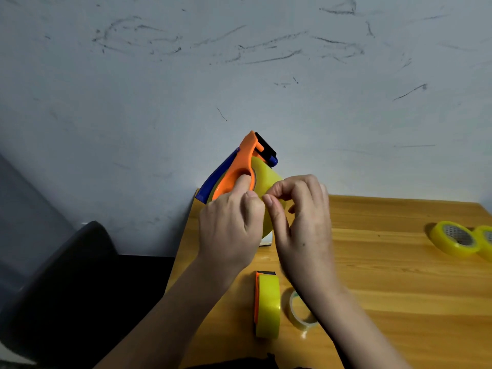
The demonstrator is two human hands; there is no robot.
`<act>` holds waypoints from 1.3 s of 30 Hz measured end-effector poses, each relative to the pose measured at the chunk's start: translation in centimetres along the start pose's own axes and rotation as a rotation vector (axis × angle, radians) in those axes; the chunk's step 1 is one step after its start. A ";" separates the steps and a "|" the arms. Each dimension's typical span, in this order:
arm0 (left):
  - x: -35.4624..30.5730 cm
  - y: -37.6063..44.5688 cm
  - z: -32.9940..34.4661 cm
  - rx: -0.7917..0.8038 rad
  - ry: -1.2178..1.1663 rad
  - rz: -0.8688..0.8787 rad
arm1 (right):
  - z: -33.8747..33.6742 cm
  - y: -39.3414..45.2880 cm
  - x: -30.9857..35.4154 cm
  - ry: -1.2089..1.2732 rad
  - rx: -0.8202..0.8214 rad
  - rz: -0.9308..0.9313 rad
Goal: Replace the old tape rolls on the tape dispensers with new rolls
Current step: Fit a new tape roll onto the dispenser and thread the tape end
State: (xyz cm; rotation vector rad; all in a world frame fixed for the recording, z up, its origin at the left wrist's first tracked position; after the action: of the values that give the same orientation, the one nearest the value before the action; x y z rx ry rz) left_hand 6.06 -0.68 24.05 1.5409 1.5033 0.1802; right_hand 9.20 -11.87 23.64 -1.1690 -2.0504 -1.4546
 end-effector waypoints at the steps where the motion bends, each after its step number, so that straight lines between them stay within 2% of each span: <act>1: -0.1 0.0 0.0 -0.008 -0.011 -0.006 | 0.0 -0.1 0.1 -0.011 -0.022 -0.008; 6: -0.1 -0.2 0.3 -0.050 -0.098 -0.042 | -1.9 0.4 -0.7 0.021 -0.180 0.011; 10: 0.4 -0.4 0.4 -0.053 -0.129 -0.047 | -1.4 0.0 -0.1 0.079 -0.065 -0.016; 17: -0.4 0.0 -0.1 -0.063 -0.006 0.028 | -1.8 -0.4 0.4 0.102 -0.127 -0.049; 24: -0.5 0.2 -0.5 -0.056 0.102 0.050 | -0.9 0.2 0.0 0.198 -0.032 0.046; 28: -0.3 0.3 -0.5 -0.045 0.114 0.066 | 0.2 0.4 -0.2 0.137 0.049 0.055; 35: 0.5 0.3 0.6 -0.002 0.054 0.015 | -0.4 0.2 -0.1 -0.074 -0.198 -0.035; 37: 1.1 0.3 1.2 0.036 0.003 -0.045 | -0.3 0.3 -0.3 -0.116 -0.208 -0.048; 39: 1.8 0.2 1.7 0.056 -0.061 -0.145 | 0.1 0.7 -0.9 -0.079 -0.142 -0.006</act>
State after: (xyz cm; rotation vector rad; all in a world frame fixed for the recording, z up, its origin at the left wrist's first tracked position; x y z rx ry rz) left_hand 7.73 0.01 22.36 1.4615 1.5769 0.0069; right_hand 10.28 -12.10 23.40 -1.2953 -2.0317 -1.6037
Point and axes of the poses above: each hand's wrist, its own y-axis towards the middle knuckle, its own z-axis out of the palm, x = y × z, the point moved 9 cm from there along y, towards the middle knuckle, and after that the axes turned 13 degrees about z, right-handed, at the moved point
